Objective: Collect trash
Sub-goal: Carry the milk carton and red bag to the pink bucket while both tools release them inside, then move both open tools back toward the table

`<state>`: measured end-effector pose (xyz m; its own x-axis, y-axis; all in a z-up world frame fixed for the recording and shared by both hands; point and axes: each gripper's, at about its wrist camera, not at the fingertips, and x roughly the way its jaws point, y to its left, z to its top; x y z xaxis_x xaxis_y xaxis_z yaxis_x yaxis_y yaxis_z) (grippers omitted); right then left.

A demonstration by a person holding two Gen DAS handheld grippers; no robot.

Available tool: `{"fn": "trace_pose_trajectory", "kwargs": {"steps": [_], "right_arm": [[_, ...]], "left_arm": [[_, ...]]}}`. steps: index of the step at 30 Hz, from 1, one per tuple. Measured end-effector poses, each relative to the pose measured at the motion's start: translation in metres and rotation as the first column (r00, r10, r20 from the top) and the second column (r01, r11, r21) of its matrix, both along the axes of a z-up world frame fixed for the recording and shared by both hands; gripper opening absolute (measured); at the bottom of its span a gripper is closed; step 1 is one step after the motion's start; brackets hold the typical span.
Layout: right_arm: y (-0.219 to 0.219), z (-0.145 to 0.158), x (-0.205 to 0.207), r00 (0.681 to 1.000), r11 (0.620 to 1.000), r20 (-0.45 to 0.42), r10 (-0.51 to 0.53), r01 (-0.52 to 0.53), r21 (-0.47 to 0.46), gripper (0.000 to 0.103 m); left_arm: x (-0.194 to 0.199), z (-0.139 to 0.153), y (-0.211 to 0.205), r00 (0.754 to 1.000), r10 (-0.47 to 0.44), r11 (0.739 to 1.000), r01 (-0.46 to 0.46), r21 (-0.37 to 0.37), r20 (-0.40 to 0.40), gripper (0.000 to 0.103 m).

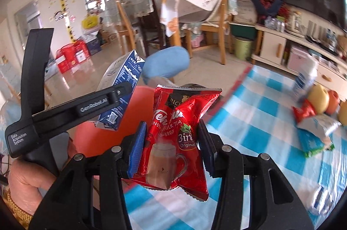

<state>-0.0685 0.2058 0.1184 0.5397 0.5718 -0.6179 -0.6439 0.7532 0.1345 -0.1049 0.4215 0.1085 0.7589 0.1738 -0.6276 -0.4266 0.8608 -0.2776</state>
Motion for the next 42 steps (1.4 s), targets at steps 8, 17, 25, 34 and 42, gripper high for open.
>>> {"fn": "trace_pose_trajectory", "kwargs": {"steps": [8, 17, 25, 34, 42], "right_arm": [[0.043, -0.008, 0.000, 0.997, 0.997, -0.006, 0.071, -0.071, -0.038, 0.048], [0.060, -0.020, 0.002, 0.997, 0.992, -0.002, 0.075, -0.075, -0.097, 0.079], [0.028, -0.012, -0.008, 0.999, 0.994, 0.051, 0.000, 0.005, -0.108, 0.086], [-0.019, -0.017, -0.025, 0.995, 0.982, 0.075, -0.069, 0.081, -0.170, 0.087], [-0.059, -0.022, -0.037, 0.988, 0.973, 0.062, -0.138, 0.147, -0.176, 0.087]], "left_arm": [[-0.005, -0.009, 0.029, 0.998, 0.061, 0.998, -0.061, -0.030, -0.028, 0.065], [0.001, -0.016, 0.030, 0.992, 0.102, 0.995, -0.102, 0.004, -0.076, 0.079], [0.008, -0.013, 0.018, 0.993, 0.086, 0.996, -0.083, 0.035, -0.082, 0.091], [0.019, -0.011, -0.012, 0.994, 0.019, 0.997, -0.010, 0.080, -0.107, 0.094], [0.029, -0.008, -0.044, 0.989, -0.042, 0.991, 0.060, 0.120, -0.145, 0.094]]}}
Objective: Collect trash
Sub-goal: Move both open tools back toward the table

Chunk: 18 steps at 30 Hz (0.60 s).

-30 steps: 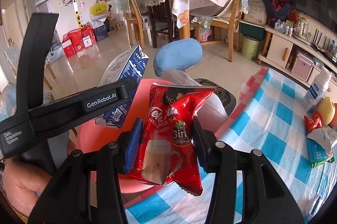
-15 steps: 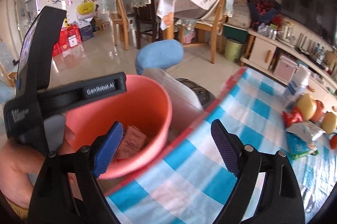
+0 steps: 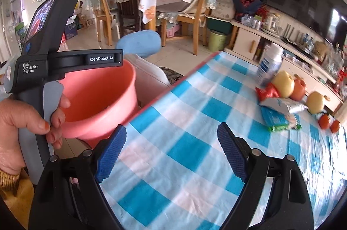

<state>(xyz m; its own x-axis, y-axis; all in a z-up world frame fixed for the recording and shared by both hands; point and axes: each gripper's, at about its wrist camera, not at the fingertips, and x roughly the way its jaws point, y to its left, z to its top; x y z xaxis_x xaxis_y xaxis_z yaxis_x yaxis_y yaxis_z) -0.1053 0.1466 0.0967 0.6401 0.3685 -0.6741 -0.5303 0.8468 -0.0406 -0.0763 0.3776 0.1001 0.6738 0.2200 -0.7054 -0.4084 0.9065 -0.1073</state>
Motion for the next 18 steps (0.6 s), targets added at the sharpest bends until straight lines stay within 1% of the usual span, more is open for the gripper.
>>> {"fn": "trace_pose_trajectory", "kwargs": {"steps": [4, 12, 18], "right_arm": [[-0.015, -0.001, -0.005, 1.000, 1.000, 0.003, -0.026, 0.026, -0.011, 0.090], [-0.046, -0.007, -0.014, 0.998, 0.998, -0.012, -0.060, 0.060, -0.009, 0.091], [-0.071, -0.011, -0.019, 0.996, 0.996, -0.023, -0.083, 0.083, 0.013, 0.091]], "left_arm": [[0.005, 0.001, -0.017, 0.999, -0.034, 0.999, 0.035, 0.020, -0.016, 0.095], [0.014, 0.002, -0.053, 0.992, -0.110, 0.990, 0.114, 0.081, -0.053, 0.095], [0.018, 0.001, -0.083, 0.983, -0.174, 0.976, 0.181, 0.121, -0.063, 0.095]]}}
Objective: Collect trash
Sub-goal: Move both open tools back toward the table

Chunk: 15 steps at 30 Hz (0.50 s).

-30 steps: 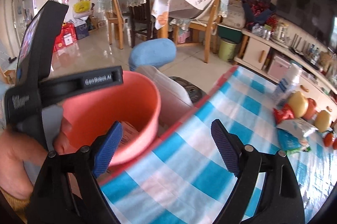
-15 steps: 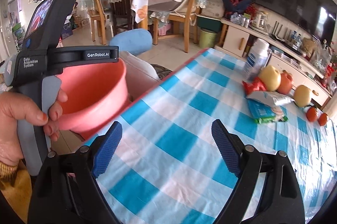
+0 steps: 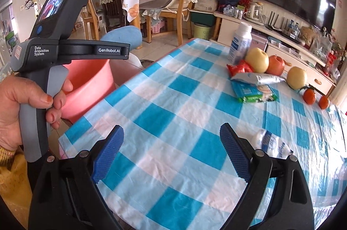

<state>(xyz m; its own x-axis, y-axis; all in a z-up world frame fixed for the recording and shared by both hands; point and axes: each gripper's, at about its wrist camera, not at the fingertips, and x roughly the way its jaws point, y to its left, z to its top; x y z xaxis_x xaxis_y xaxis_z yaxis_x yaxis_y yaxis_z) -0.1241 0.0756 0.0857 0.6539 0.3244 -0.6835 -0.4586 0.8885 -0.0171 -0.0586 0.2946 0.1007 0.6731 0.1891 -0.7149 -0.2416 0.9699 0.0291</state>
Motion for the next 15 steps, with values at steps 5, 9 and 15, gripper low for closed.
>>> {"fn": "trace_pose_trajectory", "kwargs": {"steps": [5, 9, 15], "right_arm": [[-0.021, 0.000, -0.002, 1.000, 0.999, 0.002, -0.022, 0.022, 0.033, 0.091], [-0.040, -0.002, -0.003, 0.999, 0.997, 0.003, -0.036, 0.036, 0.062, 0.091], [-0.067, -0.004, -0.002, 0.998, 0.992, -0.006, -0.064, 0.064, 0.108, 0.092]], "left_arm": [[0.003, 0.000, -0.022, 0.999, -0.047, 0.998, 0.047, 0.030, 0.003, 0.095], [0.004, -0.001, -0.038, 0.997, -0.079, 0.995, 0.079, 0.052, 0.002, 0.095], [0.006, -0.002, -0.061, 0.990, -0.138, 0.988, 0.138, 0.067, 0.005, 0.095]]}}
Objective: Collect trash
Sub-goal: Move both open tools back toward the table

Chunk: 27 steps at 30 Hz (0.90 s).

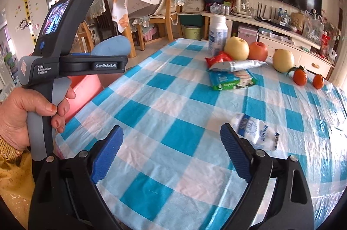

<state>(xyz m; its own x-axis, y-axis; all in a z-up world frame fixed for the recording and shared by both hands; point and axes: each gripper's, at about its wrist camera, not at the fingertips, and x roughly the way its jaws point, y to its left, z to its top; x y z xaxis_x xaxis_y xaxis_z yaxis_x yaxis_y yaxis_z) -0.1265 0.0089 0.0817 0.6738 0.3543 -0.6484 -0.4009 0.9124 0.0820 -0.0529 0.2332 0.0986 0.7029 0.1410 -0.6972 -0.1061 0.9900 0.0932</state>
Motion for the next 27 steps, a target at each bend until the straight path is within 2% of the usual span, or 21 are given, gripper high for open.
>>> {"fn": "trace_pose_trajectory", "kwargs": {"steps": [4, 9, 15, 18, 20, 27], "right_arm": [[-0.020, 0.004, 0.003, 1.000, 0.999, 0.004, -0.024, 0.024, 0.036, 0.092], [-0.049, 0.016, 0.007, 0.998, 0.995, 0.020, -0.058, 0.056, 0.080, 0.092], [-0.104, 0.028, 0.022, 0.987, 0.981, 0.040, -0.154, 0.148, 0.123, 0.092], [-0.132, 0.028, 0.031, 0.976, 0.976, 0.080, -0.205, 0.197, 0.093, 0.092], [-0.148, 0.025, 0.037, 0.966, 0.969, 0.092, -0.242, 0.236, 0.068, 0.092], [-0.205, 0.014, 0.057, 0.951, 0.930, -0.016, -0.308, 0.305, 0.207, 0.092]], "left_arm": [[0.002, 0.001, -0.014, 0.999, -0.047, 0.999, 0.047, -0.021, 0.018, 0.095], [0.004, 0.001, -0.031, 0.994, -0.106, 0.989, 0.110, -0.099, 0.040, 0.095], [0.011, 0.001, -0.046, 0.984, -0.151, 0.949, 0.172, -0.264, 0.096, 0.095], [0.024, -0.001, -0.052, 0.983, -0.146, 0.922, 0.176, -0.346, 0.112, 0.093], [0.038, -0.003, -0.063, 0.983, -0.144, 0.921, 0.176, -0.348, 0.116, 0.085], [0.112, -0.009, -0.105, 0.987, -0.137, 0.937, 0.157, -0.313, 0.083, 0.068]]}}
